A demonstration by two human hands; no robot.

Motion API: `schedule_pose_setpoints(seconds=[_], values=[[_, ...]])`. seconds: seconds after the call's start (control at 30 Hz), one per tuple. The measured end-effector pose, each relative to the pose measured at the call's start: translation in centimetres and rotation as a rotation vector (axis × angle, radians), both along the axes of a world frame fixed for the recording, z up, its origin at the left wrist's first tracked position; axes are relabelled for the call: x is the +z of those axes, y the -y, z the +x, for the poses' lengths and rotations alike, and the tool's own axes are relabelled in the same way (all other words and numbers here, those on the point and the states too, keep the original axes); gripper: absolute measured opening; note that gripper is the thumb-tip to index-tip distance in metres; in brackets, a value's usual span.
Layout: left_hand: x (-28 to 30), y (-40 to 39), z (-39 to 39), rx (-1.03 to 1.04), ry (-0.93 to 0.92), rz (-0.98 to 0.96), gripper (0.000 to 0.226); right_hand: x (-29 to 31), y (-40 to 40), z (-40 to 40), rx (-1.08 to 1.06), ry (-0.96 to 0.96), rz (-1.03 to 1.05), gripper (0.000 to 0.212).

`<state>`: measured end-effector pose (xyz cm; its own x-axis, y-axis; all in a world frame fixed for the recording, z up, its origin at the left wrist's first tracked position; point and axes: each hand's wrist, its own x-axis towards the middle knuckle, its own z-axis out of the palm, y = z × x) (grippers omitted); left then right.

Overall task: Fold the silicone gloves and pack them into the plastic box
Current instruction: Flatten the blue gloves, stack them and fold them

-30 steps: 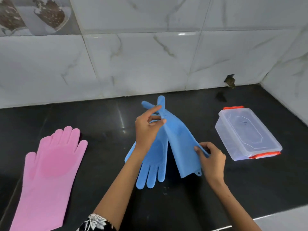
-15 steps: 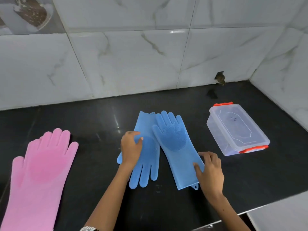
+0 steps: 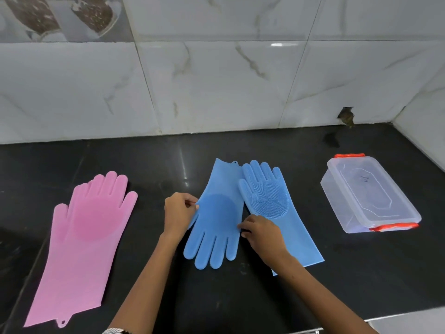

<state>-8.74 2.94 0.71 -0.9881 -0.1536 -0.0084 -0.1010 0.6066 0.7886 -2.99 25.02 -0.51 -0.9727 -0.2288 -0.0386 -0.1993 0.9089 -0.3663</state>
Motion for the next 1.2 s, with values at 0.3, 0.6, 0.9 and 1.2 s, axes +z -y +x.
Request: schedule_pose_setpoints(seconds=[0.3, 0.6, 0.9, 1.2], values=[[2.3, 6.4, -2.7, -0.307, 0.008, -0.244, 0.018, 2.2, 3.9, -5.1, 0.078, -0.131, -0.129, 0.026], [5.4, 6.6, -1.6, -0.295, -0.112, -0.208, 0.022, 4.4, 7.3, -16.3, 0.436, -0.192, 0.340, 0.032], [12.3, 9.9, -4.7, -0.428, -0.070, -0.333, 0.023, 11.8, 7.9, -9.5, 0.334, -0.006, 0.043, 0.016], [12.3, -1.2, -7.8, -0.815, -0.001, -0.528, 0.032, 6.2, 4.9, -1.4, -0.293, 0.513, -0.794, 0.008]])
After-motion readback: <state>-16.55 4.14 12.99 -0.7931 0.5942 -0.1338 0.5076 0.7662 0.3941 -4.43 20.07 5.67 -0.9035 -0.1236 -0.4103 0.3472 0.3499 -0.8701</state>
